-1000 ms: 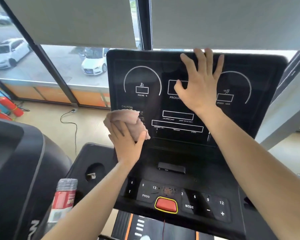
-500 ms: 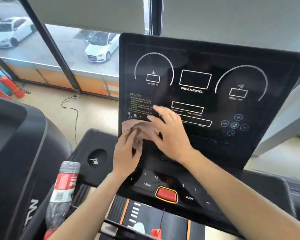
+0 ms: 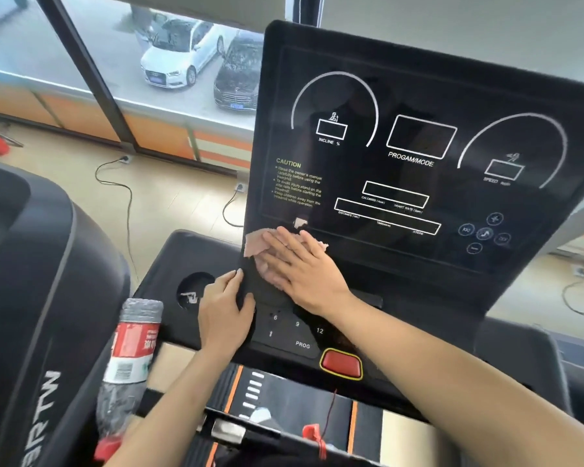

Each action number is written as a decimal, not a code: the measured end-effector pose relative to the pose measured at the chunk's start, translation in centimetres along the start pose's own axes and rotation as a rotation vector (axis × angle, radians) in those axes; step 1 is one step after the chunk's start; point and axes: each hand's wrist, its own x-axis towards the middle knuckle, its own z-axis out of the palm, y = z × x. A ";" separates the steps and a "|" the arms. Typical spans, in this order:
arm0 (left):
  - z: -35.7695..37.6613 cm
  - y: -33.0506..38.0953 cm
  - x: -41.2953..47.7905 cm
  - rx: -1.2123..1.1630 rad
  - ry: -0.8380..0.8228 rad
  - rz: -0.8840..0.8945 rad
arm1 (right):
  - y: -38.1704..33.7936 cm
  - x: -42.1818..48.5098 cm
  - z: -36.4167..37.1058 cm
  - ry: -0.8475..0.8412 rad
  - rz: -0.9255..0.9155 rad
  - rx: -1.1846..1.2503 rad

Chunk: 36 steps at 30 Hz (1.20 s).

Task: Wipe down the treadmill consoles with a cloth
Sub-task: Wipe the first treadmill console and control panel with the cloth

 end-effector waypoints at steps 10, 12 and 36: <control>0.6 0.5 -0.7 0.296 -0.102 0.077 | 4.8 -10.7 2.5 -0.044 0.150 0.090; 1.1 0.7 -1.0 0.319 -0.117 0.076 | 5.9 -14.0 3.0 -0.062 0.208 0.084; 1.6 4.1 -3.1 0.505 -0.152 -0.013 | 3.9 -29.2 7.3 -0.103 0.735 0.624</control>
